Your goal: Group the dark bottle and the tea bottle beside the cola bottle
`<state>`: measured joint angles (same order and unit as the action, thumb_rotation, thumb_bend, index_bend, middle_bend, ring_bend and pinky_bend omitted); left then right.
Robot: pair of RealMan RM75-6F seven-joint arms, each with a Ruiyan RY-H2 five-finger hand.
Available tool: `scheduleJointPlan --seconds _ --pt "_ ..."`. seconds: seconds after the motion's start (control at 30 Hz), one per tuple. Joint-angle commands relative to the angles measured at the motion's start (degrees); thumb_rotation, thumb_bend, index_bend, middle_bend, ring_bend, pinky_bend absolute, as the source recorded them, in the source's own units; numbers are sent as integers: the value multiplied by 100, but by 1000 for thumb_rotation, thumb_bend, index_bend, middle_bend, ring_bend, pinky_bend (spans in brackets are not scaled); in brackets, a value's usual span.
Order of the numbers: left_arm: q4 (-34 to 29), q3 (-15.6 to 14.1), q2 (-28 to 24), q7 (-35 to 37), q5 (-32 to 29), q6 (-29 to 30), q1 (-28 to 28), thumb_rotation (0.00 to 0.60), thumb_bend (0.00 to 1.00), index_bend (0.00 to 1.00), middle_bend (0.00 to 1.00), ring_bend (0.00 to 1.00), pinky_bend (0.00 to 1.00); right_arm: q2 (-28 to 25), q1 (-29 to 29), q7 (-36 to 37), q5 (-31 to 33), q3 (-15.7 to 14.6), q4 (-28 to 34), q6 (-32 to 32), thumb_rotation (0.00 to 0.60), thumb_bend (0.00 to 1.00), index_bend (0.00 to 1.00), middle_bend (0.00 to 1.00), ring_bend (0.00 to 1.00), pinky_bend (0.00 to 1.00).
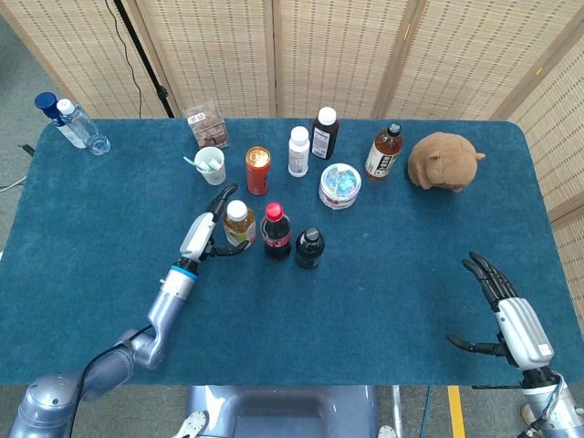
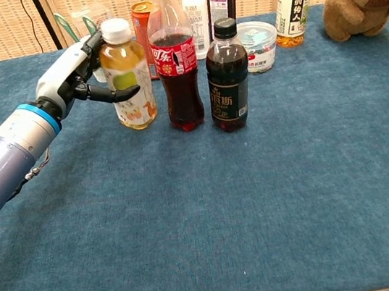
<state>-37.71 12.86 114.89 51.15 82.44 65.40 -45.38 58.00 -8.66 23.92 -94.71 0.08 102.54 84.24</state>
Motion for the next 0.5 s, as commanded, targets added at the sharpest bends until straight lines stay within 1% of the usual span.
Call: scheduleJointPlan --seconds 0.03,0.17,0.23,0.5 --pt "22 -20 -13 22 33 97 39 600 299 0 0 0 0 -1 4 -7 -8 1 6 10 600 0 15 0 0 68" --pt "-18 -37 -80 44 50 211 96 600 299 0 0 0 0 -2 9 -33 -43 -8 39 22 600 0 15 0 0 68" --pt "-133 -41 -175 118 60 269 136 600 299 0 0 0 0 -2 16 -63 -70 -18 62 32 600 0 15 0 0 68" --pt "-837 -29 -699 267 166 889 440 600 294 0 0 0 0 2 26 -117 -100 -36 98 37 600 0 15 0 0 68"
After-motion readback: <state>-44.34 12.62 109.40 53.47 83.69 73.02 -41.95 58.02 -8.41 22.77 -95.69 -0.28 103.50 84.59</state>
